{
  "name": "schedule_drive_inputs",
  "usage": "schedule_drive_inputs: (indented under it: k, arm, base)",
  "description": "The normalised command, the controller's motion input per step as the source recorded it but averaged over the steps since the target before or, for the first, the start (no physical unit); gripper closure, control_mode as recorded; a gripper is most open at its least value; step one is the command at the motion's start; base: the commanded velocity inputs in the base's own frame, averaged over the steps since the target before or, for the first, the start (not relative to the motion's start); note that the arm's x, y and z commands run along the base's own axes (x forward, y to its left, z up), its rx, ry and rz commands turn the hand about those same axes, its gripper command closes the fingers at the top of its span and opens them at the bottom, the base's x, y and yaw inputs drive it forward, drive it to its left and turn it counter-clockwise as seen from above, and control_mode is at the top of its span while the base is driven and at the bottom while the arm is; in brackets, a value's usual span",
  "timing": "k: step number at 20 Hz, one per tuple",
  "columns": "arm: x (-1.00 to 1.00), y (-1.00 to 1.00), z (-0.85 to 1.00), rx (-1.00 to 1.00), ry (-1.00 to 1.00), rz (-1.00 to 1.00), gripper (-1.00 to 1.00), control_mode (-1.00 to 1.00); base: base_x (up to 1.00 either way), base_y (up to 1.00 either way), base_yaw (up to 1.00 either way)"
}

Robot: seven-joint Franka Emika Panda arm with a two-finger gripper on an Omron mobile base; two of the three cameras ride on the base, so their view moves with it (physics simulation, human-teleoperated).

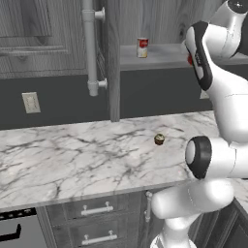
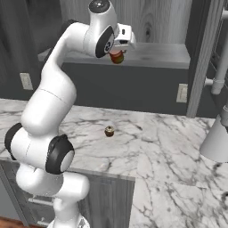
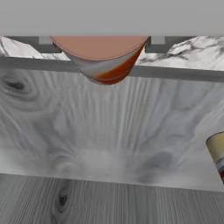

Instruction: Restock the canned food cabinet by taking the new fresh canned food from the counter and placing it in the cabinet. Then, take the old canned food from the cabinet and place it on the counter.

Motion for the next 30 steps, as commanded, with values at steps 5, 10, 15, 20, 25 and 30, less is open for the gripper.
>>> schedule_drive_inputs:
  k: [5, 10, 15, 20, 25, 30]
  arm:
    - [1.00, 0.00, 0.00, 0.00, 0.00, 0.00, 1.00, -1.00]
    - [0.90, 0.00, -0.02, 0.00, -0.01, 0.00, -1.00, -1.00]
    - [0.49, 0.00, 0.00, 0.00, -0.04, 0.00, -1.00, -1.00]
    - [-0.28, 0.00, 0.00, 0.00, -0.18, 0.00, -1.00, -1.00]
    - [-0.84, 0.05, 0.14, 0.00, -0.48, 0.00, -1.00, -1.00]
    - [-1.00, 0.71, 0.06, 0.01, -0.28, 0.00, -1.00, -1.00]
  base:
    - [0.00, 0.00, 0.00]
    - [0.00, 0.00, 0.00]
    - [0.00, 0.00, 0.00]
    - [0.00, 0.00, 0.00]
    - [0.00, 0.00, 0.00]
    - [0.00, 0.00, 0.00]
